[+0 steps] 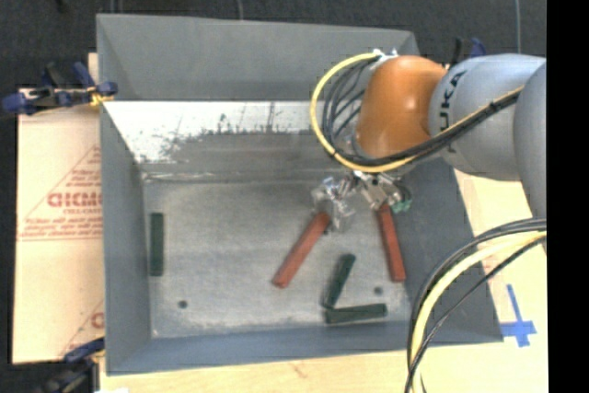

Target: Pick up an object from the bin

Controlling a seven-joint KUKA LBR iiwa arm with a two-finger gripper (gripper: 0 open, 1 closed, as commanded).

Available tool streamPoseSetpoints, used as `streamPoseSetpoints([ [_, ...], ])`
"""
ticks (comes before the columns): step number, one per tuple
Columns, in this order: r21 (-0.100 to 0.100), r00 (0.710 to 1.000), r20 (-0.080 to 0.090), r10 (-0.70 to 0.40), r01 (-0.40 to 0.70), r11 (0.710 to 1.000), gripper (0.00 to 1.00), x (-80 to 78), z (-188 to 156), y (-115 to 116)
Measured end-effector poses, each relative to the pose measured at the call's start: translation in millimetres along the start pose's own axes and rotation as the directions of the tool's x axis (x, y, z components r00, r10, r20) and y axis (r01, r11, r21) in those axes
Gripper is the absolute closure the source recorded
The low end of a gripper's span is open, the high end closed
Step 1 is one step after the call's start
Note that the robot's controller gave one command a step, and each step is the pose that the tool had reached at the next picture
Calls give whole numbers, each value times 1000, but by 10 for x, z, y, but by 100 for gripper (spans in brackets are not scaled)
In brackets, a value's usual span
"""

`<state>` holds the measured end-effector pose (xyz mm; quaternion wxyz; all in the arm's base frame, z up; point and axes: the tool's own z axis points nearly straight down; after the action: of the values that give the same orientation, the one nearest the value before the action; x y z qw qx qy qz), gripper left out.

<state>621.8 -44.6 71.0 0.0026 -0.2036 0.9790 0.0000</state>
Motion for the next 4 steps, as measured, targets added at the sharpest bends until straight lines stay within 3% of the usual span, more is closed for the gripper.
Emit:
streamPoseSetpoints([
  [1,0,1000,0,-1,1,1000,0,0,-1,-1],
  [2,1,1000,0,-1,1,1000,0,0,-1,-2],
  [3,-1,916,2,-402,402,916,100,-262,-2,613],
  [4,-1,916,2,-402,402,916,100,-262,-2,613],
])
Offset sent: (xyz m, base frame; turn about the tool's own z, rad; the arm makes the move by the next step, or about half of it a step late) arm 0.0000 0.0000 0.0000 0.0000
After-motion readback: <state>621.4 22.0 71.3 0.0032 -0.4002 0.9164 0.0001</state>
